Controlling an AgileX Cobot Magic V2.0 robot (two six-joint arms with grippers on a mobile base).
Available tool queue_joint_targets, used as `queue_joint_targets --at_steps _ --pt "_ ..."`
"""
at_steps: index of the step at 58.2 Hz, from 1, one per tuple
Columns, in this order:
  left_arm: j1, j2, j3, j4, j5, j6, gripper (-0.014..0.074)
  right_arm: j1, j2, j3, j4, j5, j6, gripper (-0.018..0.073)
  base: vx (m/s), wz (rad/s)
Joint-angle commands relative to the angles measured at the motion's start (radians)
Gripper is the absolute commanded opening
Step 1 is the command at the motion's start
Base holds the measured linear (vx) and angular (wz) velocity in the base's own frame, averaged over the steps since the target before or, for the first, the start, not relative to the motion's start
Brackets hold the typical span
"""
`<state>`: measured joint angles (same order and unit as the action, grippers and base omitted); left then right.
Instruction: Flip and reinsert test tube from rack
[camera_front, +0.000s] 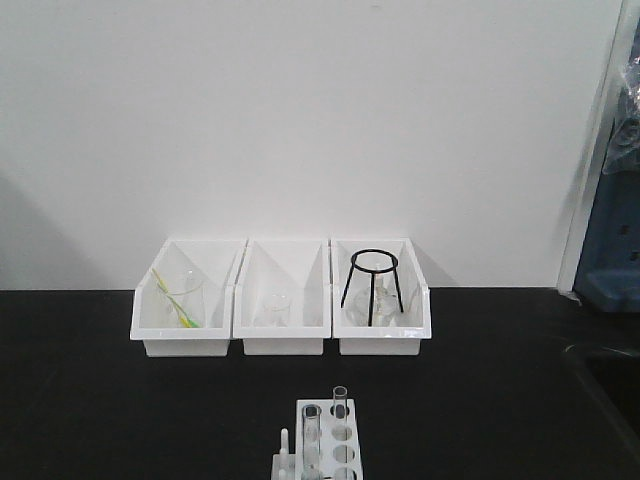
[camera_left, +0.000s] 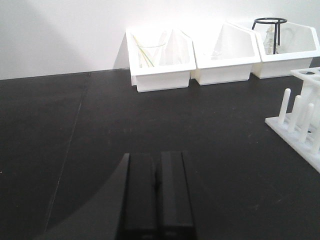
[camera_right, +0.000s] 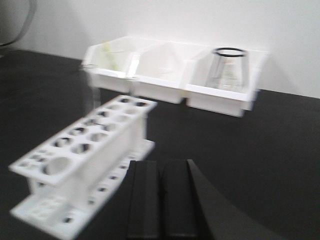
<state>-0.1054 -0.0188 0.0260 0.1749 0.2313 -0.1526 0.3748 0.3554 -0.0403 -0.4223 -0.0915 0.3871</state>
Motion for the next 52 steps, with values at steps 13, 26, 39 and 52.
queue_joint_targets --at_steps 13,26,39,52 --pt "0.0 -0.008 -0.004 -0.002 -0.08 -0.009 -0.0006 -0.177 -0.339 0.073 0.157 0.058 -0.243 -0.0011 0.0 0.0" --pt "0.0 -0.008 -0.004 -0.002 -0.08 -0.009 -0.0006 -0.184 -0.381 0.073 0.153 0.066 -0.244 -0.0011 0.0 0.0" --pt "0.0 -0.008 -0.004 -0.002 -0.08 -0.009 -0.0006 -0.184 -0.38 0.073 0.153 0.067 -0.244 -0.0011 0.0 0.0" --pt "0.0 -0.008 -0.004 -0.002 -0.08 -0.009 -0.0006 -0.184 -0.38 0.073 0.153 0.067 -0.244 -0.0011 0.0 0.0"
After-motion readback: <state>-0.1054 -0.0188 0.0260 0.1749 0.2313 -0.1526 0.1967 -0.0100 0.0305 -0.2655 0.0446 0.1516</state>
